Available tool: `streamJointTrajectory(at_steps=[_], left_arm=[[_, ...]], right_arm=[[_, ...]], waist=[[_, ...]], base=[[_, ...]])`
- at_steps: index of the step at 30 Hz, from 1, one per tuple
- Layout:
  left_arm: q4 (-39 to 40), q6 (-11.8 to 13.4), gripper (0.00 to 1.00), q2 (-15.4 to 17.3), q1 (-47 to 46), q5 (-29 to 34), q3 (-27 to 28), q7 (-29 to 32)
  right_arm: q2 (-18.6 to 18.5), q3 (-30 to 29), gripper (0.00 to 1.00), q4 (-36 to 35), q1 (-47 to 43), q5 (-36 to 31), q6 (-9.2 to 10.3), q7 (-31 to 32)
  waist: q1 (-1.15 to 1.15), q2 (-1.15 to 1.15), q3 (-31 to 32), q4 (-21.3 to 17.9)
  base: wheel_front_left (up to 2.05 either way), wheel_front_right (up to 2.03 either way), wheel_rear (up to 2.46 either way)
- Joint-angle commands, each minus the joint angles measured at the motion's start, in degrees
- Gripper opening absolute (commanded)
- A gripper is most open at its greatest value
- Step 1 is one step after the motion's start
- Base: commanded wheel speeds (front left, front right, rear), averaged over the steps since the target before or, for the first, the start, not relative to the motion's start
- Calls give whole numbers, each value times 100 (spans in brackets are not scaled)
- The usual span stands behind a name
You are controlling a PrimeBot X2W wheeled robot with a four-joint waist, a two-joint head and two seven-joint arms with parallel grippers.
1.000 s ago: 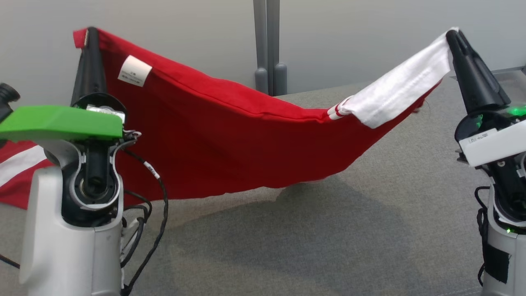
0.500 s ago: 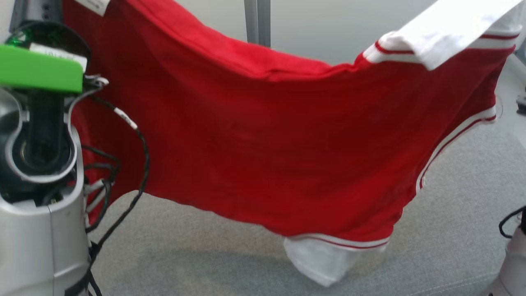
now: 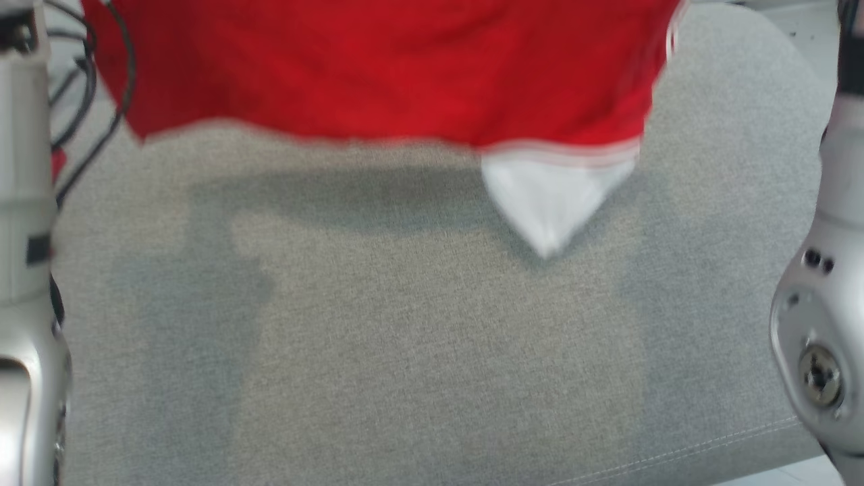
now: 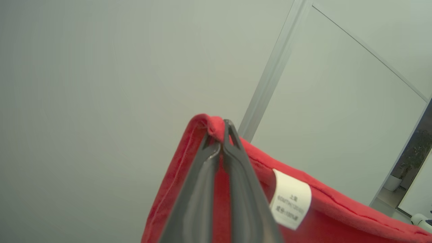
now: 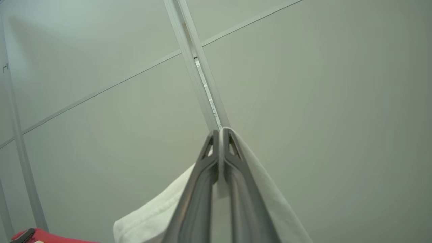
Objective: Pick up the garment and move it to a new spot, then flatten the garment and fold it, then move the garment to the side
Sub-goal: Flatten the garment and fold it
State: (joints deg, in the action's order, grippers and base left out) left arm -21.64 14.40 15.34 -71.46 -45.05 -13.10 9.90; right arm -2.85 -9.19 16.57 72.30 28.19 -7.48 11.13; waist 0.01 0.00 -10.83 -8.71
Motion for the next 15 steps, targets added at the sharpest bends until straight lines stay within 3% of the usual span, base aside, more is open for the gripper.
streamJointTrajectory(at_steps=[1, 5, 8, 15], left_arm=[[-86, -100, 0, -7, -188, 83, -31, -94], [-1026, -580, 0, -70, -1031, 342, -152, -810], [-1631, -813, 0, 62, -1476, 473, -173, -1168], [-2785, -1290, 0, 543, -1365, 669, -234, -1791]], right_arm=[[-11, -7, 0, 115, 175, -56, -3, -179], [0, 163, 0, 1237, 1149, -28, -2, -1258], [0, 594, 0, 1739, 1463, 256, -2, -1647], [-9, 1802, 0, 1945, 813, 1051, -2, -2132]], waist=[[-1, 0, -461, -102], [-1, 0, -710, -251], [-1, 0, -999, -436], [-1, 0, -1796, -796]], base=[[0, 0, 0], [0, 0, 0], [0, 0, 0], [0, 0, 0]])
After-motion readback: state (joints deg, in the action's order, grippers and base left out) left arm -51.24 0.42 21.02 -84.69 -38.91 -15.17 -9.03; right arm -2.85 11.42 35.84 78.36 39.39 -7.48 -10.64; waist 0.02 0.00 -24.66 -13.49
